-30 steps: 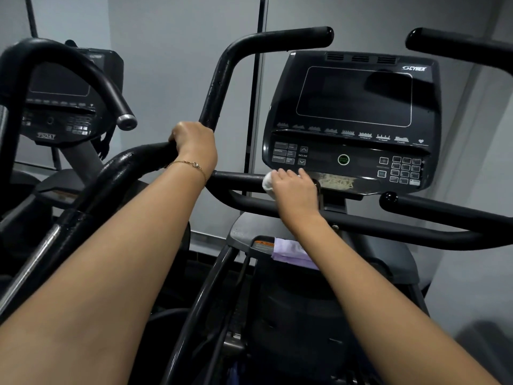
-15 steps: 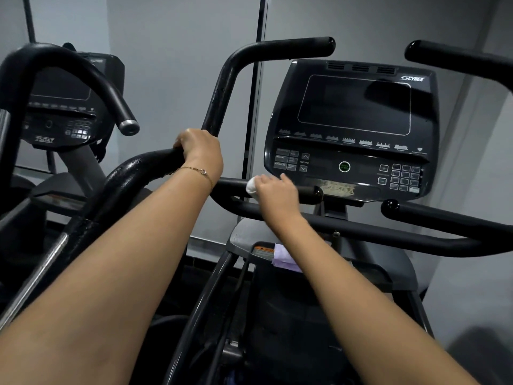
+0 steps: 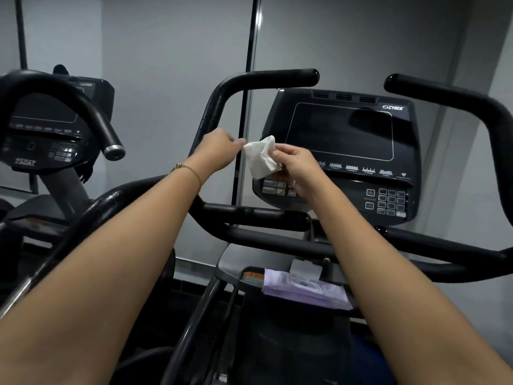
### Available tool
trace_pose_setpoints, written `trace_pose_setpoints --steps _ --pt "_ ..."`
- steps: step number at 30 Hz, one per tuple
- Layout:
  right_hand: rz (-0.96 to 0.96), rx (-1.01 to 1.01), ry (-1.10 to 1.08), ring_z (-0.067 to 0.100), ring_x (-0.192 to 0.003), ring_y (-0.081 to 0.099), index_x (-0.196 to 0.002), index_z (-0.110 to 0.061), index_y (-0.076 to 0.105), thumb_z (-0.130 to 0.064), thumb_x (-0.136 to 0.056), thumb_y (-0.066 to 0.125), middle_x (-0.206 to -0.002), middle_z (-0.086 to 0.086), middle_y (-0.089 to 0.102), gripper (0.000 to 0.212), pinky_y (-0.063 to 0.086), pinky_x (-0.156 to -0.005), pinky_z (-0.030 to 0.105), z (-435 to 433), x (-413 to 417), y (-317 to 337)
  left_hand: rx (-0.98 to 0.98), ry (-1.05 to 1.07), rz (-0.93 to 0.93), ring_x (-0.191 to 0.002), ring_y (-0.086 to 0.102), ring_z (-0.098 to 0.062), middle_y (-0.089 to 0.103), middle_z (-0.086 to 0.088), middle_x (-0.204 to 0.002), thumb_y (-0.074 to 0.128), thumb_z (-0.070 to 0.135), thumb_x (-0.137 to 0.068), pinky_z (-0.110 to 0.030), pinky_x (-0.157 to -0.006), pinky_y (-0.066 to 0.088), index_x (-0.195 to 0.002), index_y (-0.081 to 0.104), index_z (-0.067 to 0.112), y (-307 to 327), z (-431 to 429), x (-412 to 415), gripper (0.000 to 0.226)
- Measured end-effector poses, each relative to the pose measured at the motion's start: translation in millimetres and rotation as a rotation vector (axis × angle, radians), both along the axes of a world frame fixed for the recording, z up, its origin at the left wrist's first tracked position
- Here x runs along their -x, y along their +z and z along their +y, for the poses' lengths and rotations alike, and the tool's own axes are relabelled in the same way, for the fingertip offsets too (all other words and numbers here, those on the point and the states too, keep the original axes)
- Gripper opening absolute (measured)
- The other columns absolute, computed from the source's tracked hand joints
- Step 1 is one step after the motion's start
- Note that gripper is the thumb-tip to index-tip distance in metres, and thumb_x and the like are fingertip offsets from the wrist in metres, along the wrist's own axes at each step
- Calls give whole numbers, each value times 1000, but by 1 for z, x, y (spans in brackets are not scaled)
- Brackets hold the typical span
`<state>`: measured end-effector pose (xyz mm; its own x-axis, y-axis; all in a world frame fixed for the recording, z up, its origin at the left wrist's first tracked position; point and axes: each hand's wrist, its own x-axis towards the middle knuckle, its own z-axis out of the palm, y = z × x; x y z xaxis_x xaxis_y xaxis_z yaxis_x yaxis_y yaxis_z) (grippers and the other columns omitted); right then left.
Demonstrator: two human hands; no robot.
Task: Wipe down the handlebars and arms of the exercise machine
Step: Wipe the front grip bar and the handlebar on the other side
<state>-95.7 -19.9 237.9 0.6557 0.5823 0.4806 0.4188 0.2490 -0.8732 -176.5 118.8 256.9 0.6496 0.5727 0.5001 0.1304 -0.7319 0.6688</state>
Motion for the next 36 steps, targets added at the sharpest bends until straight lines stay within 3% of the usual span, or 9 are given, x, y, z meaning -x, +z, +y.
trace_pose_setpoints --steps 3,6,9,13,18,24,29,33,36 --pt "73 -76 13 12 -74 61 -92 -12 63 -10 -90 58 -84 2 64 6 52 -64 23 5 -17 12 337 -294 -136 -77 62 -18 63 -4 -83 47 42 -95 -29 -74 54 -101 59 10 14 -17 -11 35" --pt "115 -123 -21 14 -76 60 -87 -13 59 -10 -88 61 -87 5 63 4 51 -62 24 11 -35 21 412 -421 -135 -84 69 -23 68 -12 -96 58 44 -89 -36 -82 57 -108 61 4 27 -14 -22 44" --pt "143 -145 -12 16 -73 61 -86 -11 59 -15 -92 57 -84 7 63 7 53 -60 25 18 -49 30 324 -389 -123 -84 68 -22 67 -16 -104 64 14 -88 -31 -79 57 -97 63 3 41 -8 -33 14" --pt "-15 -45 -56 16 -82 61 -97 -13 63 -40 -90 55 -90 3 63 28 53 -70 30 21 -60 40 280 -304 -186 -89 67 -24 64 -15 -99 60 0 -86 -29 -72 58 -103 62 1 58 -7 -48 16" --pt "-278 -81 -249 8 -71 54 -91 -10 65 -15 -90 59 -77 -2 61 8 43 -60 17 23 -76 54 242 -286 -207 -73 64 -17 61 -9 -85 58 -4 -85 -27 -68 57 -93 62 4 72 0 -62 12" --pt "-196 -189 -338 -3 -36 42 -75 -11 62 -11 -88 61 -61 0 53 13 33 -38 12 33 -98 71 198 -224 -278 -69 61 -17 59 -9 -81 58 -6 -82 -26 -66 58 -76 59 9 77 7 -81 17" --pt "68 -476 -120 9 -53 62 -81 -10 57 -2 -92 53 -73 8 63 13 54 -53 19 49 -100 86 103 -284 -271 -71 61 -16 64 -8 -82 64 2 -83 -24 -67 55 -79 62 12 80 9 -91 12" --pt "-328 -496 -328 16 -76 64 -86 -9 65 -5 -85 63 -84 8 67 4 56 -74 31 56 -115 107 -390 168 -281 -94 59 -21 61 0 -109 56 19 -90 -28 -73 43 -109 66 21 94 30 -81 22" --pt "-654 -431 -539 11 -84 61 -98 -6 66 -10 -87 62 -94 8 67 13 53 -79 23 57 -124 126 -555 427 -245 -114 51 -29 52 -7 -126 52 18 -93 -37 -87 42 -126 57 19 103 59 -68 33"
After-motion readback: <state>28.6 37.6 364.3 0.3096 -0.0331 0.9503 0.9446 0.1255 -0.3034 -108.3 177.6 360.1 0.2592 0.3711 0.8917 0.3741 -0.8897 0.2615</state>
